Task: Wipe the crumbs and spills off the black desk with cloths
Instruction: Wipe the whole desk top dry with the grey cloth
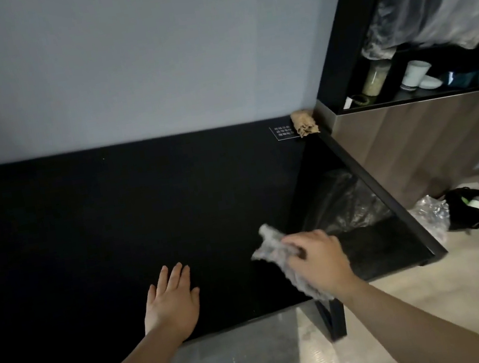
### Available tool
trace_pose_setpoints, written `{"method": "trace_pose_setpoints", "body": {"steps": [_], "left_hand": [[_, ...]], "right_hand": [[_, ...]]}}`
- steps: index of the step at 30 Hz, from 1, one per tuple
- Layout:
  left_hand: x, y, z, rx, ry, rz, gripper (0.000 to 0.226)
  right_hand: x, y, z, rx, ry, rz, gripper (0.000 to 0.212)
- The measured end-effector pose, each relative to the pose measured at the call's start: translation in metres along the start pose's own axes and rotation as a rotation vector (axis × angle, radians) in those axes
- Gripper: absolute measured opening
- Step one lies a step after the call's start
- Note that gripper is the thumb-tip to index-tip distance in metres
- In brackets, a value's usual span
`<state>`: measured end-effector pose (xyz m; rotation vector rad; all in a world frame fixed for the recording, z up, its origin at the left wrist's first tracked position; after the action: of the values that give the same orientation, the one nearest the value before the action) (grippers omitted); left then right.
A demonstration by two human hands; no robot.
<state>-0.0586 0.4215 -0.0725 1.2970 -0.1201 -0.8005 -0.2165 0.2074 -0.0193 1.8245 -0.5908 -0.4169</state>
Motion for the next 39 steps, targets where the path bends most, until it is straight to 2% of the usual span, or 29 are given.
{"method": "trace_pose_setpoints", "body": {"steps": [2,3,5,8,10,12,15,17,18,19,21,24,25,26,27,29,31,32,33,35,37,39], "left_hand": [[-0.002,-0.005,0.011,0.017,-0.013,0.018,0.055],[-0.001,-0.007,0.018,0.024,-0.027,0.026,0.054],[0.003,-0.012,0.035,0.028,-0.061,0.034,0.054],[0.010,-0.021,0.061,0.048,-0.079,0.024,0.054],[0.016,-0.025,0.076,0.053,-0.029,0.012,0.054],[0.023,-0.026,0.085,0.030,0.050,-0.022,0.055],[0.031,-0.028,0.092,-0.020,0.142,-0.059,0.057],[0.032,-0.031,0.093,-0.042,0.179,-0.040,0.058],[0.032,-0.033,0.094,-0.048,0.196,-0.020,0.058],[0.031,-0.035,0.095,-0.055,0.214,0.004,0.058],[0.030,-0.039,0.099,-0.084,0.252,0.067,0.058],[0.032,-0.040,0.107,-0.146,0.309,0.178,0.057],[0.034,-0.041,0.110,-0.154,0.325,0.207,0.057],[0.036,-0.041,0.112,-0.153,0.339,0.227,0.058],[0.036,-0.042,0.113,-0.144,0.346,0.238,0.058],[0.037,-0.045,0.114,-0.116,0.342,0.250,0.056],[0.037,-0.047,0.115,-0.087,0.324,0.260,0.056],[0.039,-0.047,0.117,-0.076,0.311,0.267,0.056],[0.043,-0.045,0.120,-0.076,0.299,0.277,0.056],[0.053,-0.041,0.128,-0.109,0.292,0.290,0.054],[0.065,-0.038,0.135,-0.124,0.287,0.286,0.055],[0.072,-0.038,0.138,-0.084,0.264,0.278,0.059]], "right_hand": [[-0.009,-0.016,0.025,-0.111,-0.231,0.092,0.037],[-0.019,-0.030,0.022,-0.175,-0.227,0.114,0.039],[-0.042,-0.054,-0.005,-0.152,-0.059,0.154,0.041],[-0.057,-0.063,-0.032,-0.156,0.342,0.178,0.033],[-0.044,-0.054,-0.002,-0.189,0.401,0.212,0.033],[-0.029,-0.036,0.052,-0.167,0.240,0.294,0.037],[-0.017,-0.011,0.145,-0.221,-0.170,0.278,0.044],[-0.013,0.005,0.187,-0.187,-0.481,0.311,0.040],[-0.011,0.009,0.194,-0.162,-0.579,0.345,0.037],[-0.007,0.011,0.188,-0.154,-0.569,0.381,0.036],[0.001,0.000,0.144,-0.169,-0.309,0.402,0.036],[-0.013,-0.034,0.067,-0.148,0.209,0.240,0.027],[-0.013,-0.033,0.064,-0.165,0.299,0.253,0.026],[-0.007,-0.025,0.078,-0.213,0.307,0.292,0.026],[0.003,-0.016,0.103,-0.299,0.226,0.339,0.025],[0.019,0.008,0.175,-0.365,-0.149,0.357,0.027],[0.021,0.027,0.236,-0.278,-0.526,0.319,0.030],[0.019,0.029,0.243,-0.232,-0.633,0.320,0.031],[0.021,0.027,0.234,-0.233,-0.646,0.336,0.031],[0.024,0.008,0.182,-0.260,-0.400,0.345,0.029],[0.015,-0.019,0.114,-0.231,-0.008,0.270,0.033],[0.004,-0.031,0.084,-0.214,0.276,0.273,0.034]]}}
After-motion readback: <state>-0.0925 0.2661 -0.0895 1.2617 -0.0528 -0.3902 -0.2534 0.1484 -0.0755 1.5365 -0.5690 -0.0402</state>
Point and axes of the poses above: each hand's wrist, its own x-axis towards the middle knuckle, its own y-axis out of the back of the hand, z = x × y, the point moved 5 cm from there along x, towards the middle knuckle, and after that the axes turned 6 degrees about -x, right-handed, at the moved point
